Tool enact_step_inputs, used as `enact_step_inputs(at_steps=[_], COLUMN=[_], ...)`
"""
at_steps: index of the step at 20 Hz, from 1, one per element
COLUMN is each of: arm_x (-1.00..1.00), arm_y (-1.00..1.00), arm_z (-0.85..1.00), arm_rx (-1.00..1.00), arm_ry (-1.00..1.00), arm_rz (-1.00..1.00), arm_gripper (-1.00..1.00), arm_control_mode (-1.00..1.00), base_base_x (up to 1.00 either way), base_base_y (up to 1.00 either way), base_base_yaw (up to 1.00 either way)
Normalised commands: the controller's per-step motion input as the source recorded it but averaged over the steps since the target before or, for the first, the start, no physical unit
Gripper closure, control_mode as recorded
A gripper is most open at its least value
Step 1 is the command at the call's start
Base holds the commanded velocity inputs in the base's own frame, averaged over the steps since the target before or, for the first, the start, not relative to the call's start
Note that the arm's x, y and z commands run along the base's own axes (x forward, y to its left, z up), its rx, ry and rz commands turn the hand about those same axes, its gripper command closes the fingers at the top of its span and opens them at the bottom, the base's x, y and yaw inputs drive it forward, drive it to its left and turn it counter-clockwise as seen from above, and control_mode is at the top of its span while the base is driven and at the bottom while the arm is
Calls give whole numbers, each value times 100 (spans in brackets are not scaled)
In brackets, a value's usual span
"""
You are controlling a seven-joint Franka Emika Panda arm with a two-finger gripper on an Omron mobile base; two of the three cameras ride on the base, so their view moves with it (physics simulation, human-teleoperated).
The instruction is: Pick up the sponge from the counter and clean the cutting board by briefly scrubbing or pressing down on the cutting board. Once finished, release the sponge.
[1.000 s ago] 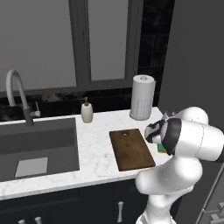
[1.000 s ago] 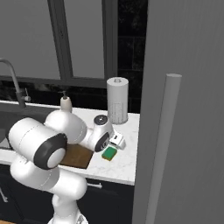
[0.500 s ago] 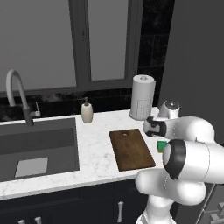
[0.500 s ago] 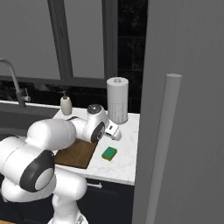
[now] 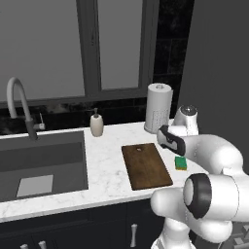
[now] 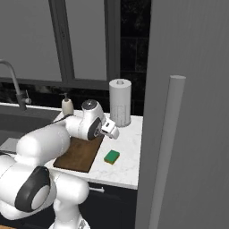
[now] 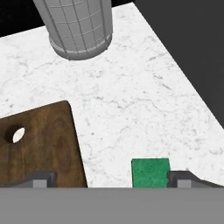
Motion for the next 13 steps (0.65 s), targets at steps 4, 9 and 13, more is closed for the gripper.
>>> enact_step_inputs(at_steps=[4,9,13], arm_x=[-27,-33,-35], arm_y=[26,26,25], arm_z=[3,4,13], arm_rx=[0,-1,-1], arm_ry=[0,0,-3], arm_rz=[0,0,0], arm_gripper=[-100,-100,-100], arm_control_mode=[-100,-100,-100], base_base_x=[0,0,0], base_base_y=[0,0,0], base_base_yaw=[0,0,0])
